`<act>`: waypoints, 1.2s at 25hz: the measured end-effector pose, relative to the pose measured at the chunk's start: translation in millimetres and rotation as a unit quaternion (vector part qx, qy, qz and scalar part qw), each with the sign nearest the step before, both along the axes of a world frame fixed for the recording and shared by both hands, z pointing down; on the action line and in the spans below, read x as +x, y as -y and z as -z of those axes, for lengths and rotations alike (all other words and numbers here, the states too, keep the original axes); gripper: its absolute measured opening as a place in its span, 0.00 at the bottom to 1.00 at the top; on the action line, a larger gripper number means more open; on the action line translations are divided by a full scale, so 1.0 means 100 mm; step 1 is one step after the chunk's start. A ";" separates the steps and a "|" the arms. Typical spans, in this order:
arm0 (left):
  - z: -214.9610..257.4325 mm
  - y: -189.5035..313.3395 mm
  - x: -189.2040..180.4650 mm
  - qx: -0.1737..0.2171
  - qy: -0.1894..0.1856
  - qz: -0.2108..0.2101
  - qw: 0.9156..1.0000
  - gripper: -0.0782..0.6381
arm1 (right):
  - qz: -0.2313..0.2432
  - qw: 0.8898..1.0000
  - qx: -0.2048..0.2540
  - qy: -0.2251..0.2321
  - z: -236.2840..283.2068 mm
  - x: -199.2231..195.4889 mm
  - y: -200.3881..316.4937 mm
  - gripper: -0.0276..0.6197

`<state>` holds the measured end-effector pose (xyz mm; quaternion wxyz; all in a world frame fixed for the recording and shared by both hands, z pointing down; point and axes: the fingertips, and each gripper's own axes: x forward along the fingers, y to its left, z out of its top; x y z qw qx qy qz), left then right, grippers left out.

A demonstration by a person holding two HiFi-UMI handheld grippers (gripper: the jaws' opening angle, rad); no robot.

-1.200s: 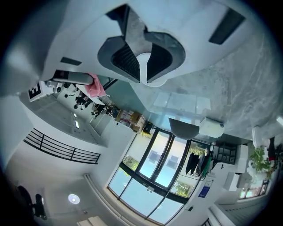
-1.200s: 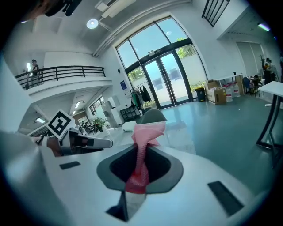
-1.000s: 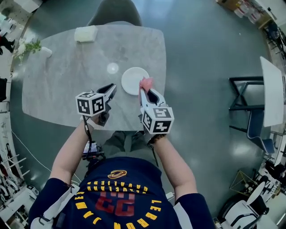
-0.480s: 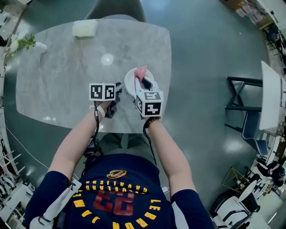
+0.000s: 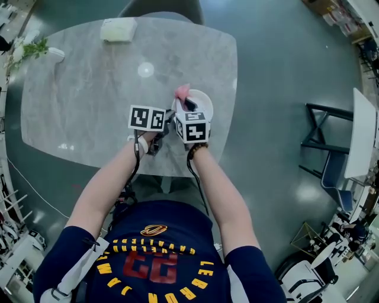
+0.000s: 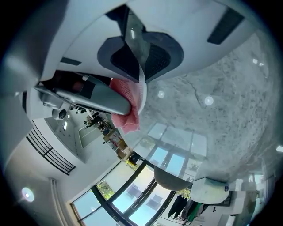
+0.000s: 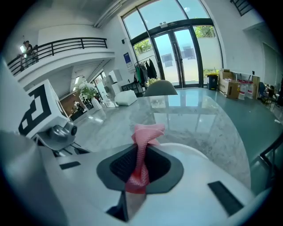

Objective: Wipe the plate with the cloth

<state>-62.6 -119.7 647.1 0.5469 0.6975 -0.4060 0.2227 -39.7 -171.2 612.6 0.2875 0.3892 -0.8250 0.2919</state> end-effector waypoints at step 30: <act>0.03 0.00 0.00 -0.015 -0.014 0.058 0.998 0.13 | -0.098 0.994 -0.036 -0.031 -0.15 1.12 0.00 0.10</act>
